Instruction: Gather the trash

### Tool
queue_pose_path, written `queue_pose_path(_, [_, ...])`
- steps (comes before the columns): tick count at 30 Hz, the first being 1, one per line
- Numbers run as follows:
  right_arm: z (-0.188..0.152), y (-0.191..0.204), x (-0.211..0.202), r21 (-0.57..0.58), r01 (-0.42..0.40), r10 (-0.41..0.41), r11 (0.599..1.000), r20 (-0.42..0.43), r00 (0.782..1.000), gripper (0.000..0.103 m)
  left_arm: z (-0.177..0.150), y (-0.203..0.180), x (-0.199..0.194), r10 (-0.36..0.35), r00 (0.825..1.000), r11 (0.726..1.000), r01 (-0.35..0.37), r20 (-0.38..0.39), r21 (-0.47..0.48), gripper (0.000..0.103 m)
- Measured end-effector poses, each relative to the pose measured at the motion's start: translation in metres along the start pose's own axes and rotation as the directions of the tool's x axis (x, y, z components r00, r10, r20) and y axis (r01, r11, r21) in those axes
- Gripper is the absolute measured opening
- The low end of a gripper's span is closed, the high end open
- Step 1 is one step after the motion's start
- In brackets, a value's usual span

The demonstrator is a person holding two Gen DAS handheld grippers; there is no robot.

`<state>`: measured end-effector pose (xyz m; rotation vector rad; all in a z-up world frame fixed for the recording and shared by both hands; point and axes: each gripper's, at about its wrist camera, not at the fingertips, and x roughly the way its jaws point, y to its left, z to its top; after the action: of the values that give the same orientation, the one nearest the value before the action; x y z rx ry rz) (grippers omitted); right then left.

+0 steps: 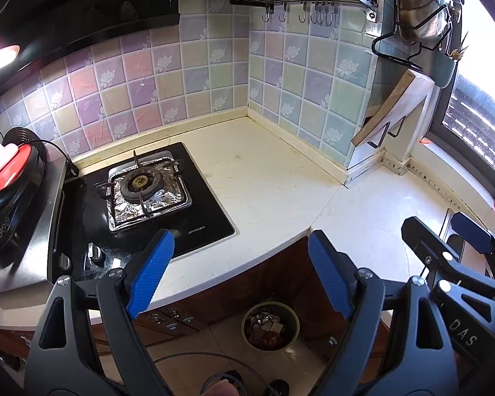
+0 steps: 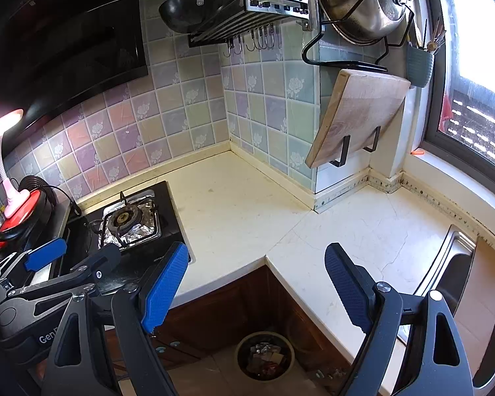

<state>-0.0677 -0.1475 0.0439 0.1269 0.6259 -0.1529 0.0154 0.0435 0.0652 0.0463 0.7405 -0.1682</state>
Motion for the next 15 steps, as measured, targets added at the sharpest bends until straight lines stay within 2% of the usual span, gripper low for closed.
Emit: queue_pose_path(15, [0.0005,-0.002,0.0018,-0.002,-0.003,0.003,1.0,0.0,1.0,0.086,-0.0012,0.0015,0.0015,0.005,1.0,1.0,-0.005,-0.001,-0.001,0.082])
